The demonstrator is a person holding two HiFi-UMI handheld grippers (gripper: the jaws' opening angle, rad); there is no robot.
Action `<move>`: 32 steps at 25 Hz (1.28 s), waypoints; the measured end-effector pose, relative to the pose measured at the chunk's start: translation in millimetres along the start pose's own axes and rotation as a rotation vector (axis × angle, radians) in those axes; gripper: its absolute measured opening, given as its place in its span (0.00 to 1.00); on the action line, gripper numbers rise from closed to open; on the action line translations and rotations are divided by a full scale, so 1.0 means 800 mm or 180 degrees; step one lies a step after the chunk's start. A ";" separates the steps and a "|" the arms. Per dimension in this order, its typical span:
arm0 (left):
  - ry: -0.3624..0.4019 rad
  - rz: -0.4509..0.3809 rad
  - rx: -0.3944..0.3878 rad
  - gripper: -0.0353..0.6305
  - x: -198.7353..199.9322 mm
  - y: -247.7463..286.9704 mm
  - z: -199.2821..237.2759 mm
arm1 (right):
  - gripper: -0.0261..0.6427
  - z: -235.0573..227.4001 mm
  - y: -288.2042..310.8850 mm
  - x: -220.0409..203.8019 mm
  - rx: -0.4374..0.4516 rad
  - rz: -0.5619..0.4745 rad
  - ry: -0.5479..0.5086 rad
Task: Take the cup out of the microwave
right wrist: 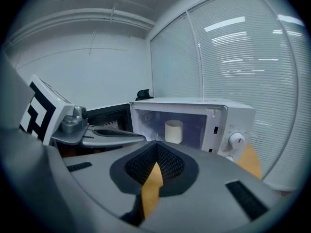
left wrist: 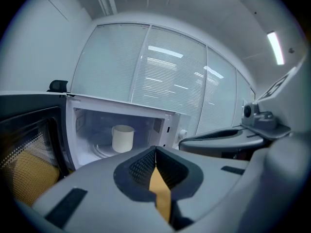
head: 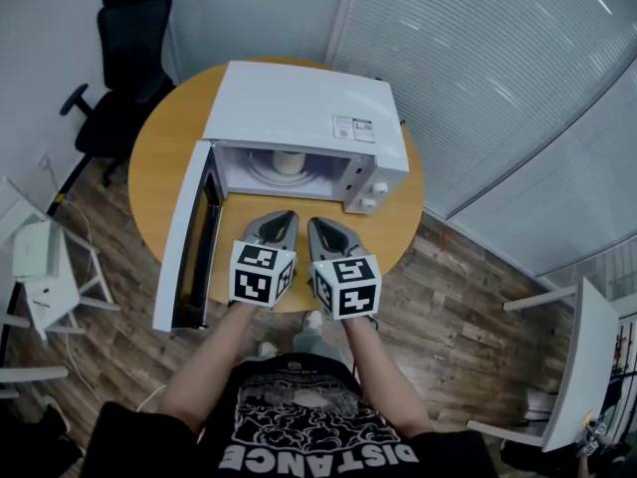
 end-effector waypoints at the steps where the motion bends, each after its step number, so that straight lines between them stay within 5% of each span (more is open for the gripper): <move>1: 0.0013 -0.0008 0.0007 0.07 0.001 0.004 0.001 | 0.06 -0.003 0.004 -0.001 0.0007 -0.0005 0.0005; 21: -0.0029 -0.0364 0.0267 0.07 0.026 0.119 0.050 | 0.06 -0.084 0.110 0.013 0.0434 -0.0011 -0.0086; 32: -0.0096 -0.0381 0.0392 0.25 0.025 0.158 0.080 | 0.06 -0.104 0.141 0.015 0.0543 0.0023 -0.0136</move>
Point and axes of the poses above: the fingertips, and each gripper's own axes: y forward along the fingers, z to its left, x out of its top, the point moved 7 cm from there along -y, backward along the fingers, and after that the axes turned 10 degrees about -y, right-handed, at the moved point
